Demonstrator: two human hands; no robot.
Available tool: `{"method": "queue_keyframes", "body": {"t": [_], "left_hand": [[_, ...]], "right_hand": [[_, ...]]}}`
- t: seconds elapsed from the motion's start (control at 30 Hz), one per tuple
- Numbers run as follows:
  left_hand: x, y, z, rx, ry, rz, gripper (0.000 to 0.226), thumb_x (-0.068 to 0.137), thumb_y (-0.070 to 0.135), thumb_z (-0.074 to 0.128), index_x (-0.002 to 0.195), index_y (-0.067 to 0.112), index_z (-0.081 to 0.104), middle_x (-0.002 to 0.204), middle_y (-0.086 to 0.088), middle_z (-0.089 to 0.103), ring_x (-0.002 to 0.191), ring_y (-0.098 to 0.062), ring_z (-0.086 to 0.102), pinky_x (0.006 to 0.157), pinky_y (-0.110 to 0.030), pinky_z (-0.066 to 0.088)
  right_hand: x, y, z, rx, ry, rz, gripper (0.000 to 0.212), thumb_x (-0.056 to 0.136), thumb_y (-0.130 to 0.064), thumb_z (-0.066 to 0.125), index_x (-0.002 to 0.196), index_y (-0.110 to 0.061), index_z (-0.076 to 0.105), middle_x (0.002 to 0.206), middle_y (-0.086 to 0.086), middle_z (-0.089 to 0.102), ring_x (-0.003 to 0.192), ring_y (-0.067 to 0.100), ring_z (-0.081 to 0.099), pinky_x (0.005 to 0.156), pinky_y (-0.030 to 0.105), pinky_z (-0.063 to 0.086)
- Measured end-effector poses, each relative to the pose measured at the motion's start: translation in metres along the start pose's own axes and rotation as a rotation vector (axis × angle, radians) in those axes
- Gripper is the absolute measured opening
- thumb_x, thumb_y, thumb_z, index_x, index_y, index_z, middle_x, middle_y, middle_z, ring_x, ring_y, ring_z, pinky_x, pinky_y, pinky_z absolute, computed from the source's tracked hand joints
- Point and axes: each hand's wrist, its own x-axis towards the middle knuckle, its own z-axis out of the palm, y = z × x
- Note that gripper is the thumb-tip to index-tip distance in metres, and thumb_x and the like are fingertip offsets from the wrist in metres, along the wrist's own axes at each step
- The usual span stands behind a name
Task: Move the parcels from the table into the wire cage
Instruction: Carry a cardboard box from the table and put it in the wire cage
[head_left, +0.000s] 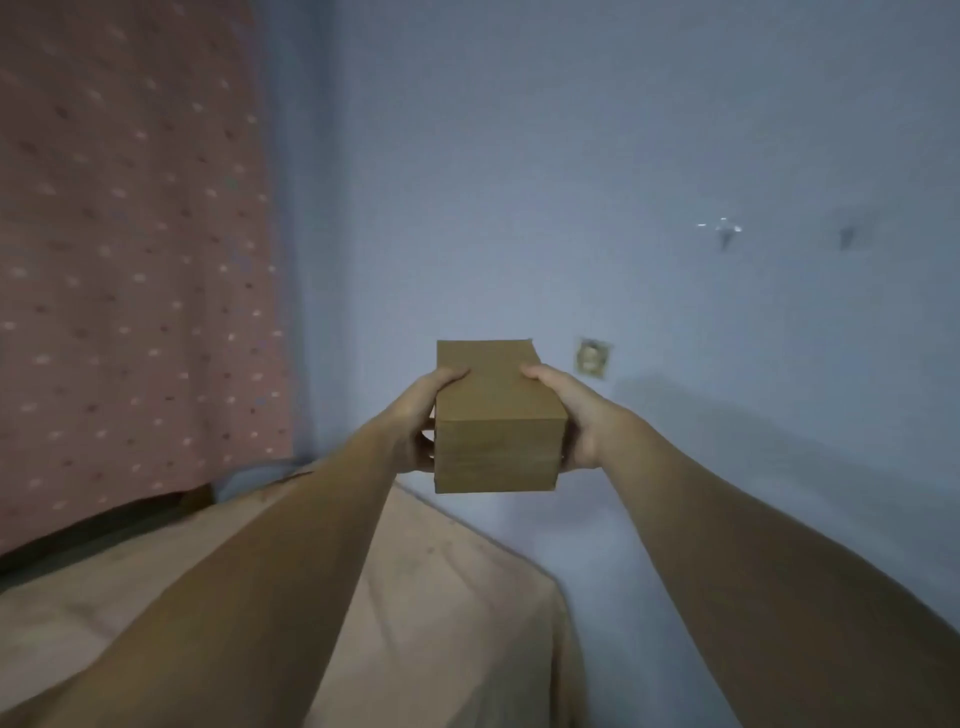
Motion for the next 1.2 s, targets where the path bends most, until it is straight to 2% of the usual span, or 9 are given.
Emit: {"method": "queue_keyframes", "body": {"t": [0.1, 0.2, 0.37, 0.5, 0.57, 0.7, 0.87, 1.03, 1.2], "left_hand": [[0.017, 0.007, 0.081, 0.084, -0.227, 0.012, 0.068, 0.063, 0.068, 0.081, 0.119, 0.03, 0.074, 0.127, -0.012, 0.072, 0.112, -0.038, 0.072, 0.094, -0.061, 0.056], [0.014, 0.002, 0.165, 0.134, -0.418, 0.011, 0.057, 0.074, 0.065, 0.075, 0.117, 0.029, 0.072, 0.13, -0.012, 0.07, 0.113, -0.036, 0.072, 0.091, -0.06, 0.058], [-0.035, -0.032, 0.306, 0.221, -0.763, -0.028, 0.062, 0.073, 0.067, 0.075, 0.122, 0.029, 0.069, 0.124, -0.011, 0.073, 0.105, -0.035, 0.075, 0.089, -0.057, 0.06], [-0.123, -0.061, 0.404, 0.268, -1.006, -0.036, 0.061, 0.076, 0.068, 0.073, 0.12, 0.025, 0.07, 0.122, -0.012, 0.074, 0.107, -0.034, 0.074, 0.093, -0.055, 0.059], [-0.171, -0.069, 0.443, 0.298, -1.1, -0.036, 0.062, 0.075, 0.069, 0.073, 0.119, 0.025, 0.071, 0.123, -0.013, 0.074, 0.109, -0.034, 0.072, 0.095, -0.054, 0.057], [-0.268, -0.083, 0.507, 0.351, -1.283, -0.034, 0.068, 0.071, 0.072, 0.072, 0.121, 0.026, 0.069, 0.129, -0.015, 0.071, 0.112, -0.033, 0.071, 0.096, -0.054, 0.057], [-0.388, -0.114, 0.563, 0.358, -1.499, -0.042, 0.061, 0.077, 0.067, 0.071, 0.122, 0.025, 0.067, 0.127, -0.015, 0.069, 0.112, -0.034, 0.071, 0.093, -0.054, 0.059], [-0.481, -0.151, 0.607, 0.436, -1.66, -0.069, 0.054, 0.085, 0.064, 0.067, 0.12, 0.023, 0.063, 0.122, -0.016, 0.064, 0.106, -0.033, 0.067, 0.085, -0.047, 0.06], [-0.544, -0.181, 0.663, 0.522, -1.783, -0.074, 0.055, 0.086, 0.065, 0.065, 0.12, 0.022, 0.061, 0.111, -0.015, 0.063, 0.095, -0.032, 0.066, 0.078, -0.043, 0.06]], "right_hand": [[-0.027, 0.015, -0.08, 0.094, 0.185, -0.018, 0.066, 0.068, -0.062, 0.083, 0.122, -0.026, 0.07, 0.126, 0.012, 0.073, 0.11, 0.032, 0.073, 0.091, 0.05, 0.06], [-0.072, 0.04, -0.15, 0.168, 0.373, -0.016, 0.071, 0.063, -0.062, 0.085, 0.123, -0.028, 0.069, 0.128, 0.013, 0.071, 0.11, 0.034, 0.073, 0.093, 0.054, 0.058], [-0.193, 0.097, -0.244, 0.299, 0.685, 0.007, 0.08, 0.058, -0.062, 0.087, 0.128, -0.028, 0.069, 0.133, 0.012, 0.068, 0.109, 0.035, 0.074, 0.074, 0.051, 0.062], [-0.32, 0.137, -0.295, 0.342, 0.91, 0.016, 0.082, 0.054, -0.065, 0.088, 0.126, -0.029, 0.071, 0.135, 0.013, 0.068, 0.113, 0.035, 0.073, 0.086, 0.054, 0.06], [-0.382, 0.152, -0.31, 0.354, 1.01, 0.008, 0.081, 0.055, -0.066, 0.087, 0.126, -0.03, 0.071, 0.134, 0.013, 0.069, 0.114, 0.035, 0.073, 0.092, 0.056, 0.058], [-0.5, 0.176, -0.328, 0.398, 1.166, -0.007, 0.083, 0.056, -0.065, 0.087, 0.129, -0.028, 0.069, 0.137, 0.014, 0.067, 0.114, 0.035, 0.072, 0.08, 0.052, 0.061], [-0.63, 0.215, -0.335, 0.436, 1.332, -0.007, 0.094, 0.053, -0.066, 0.087, 0.134, -0.025, 0.064, 0.145, 0.018, 0.06, 0.123, 0.037, 0.067, 0.078, 0.051, 0.061], [-0.722, 0.259, -0.336, 0.489, 1.493, 0.011, 0.088, 0.059, -0.067, 0.081, 0.134, -0.025, 0.062, 0.142, 0.017, 0.062, 0.118, 0.035, 0.067, 0.067, 0.046, 0.062], [-0.785, 0.295, -0.357, 0.565, 1.596, 0.001, 0.08, 0.069, -0.066, 0.079, 0.135, -0.023, 0.062, 0.142, 0.018, 0.061, 0.115, 0.036, 0.067, 0.064, 0.045, 0.062]]}}
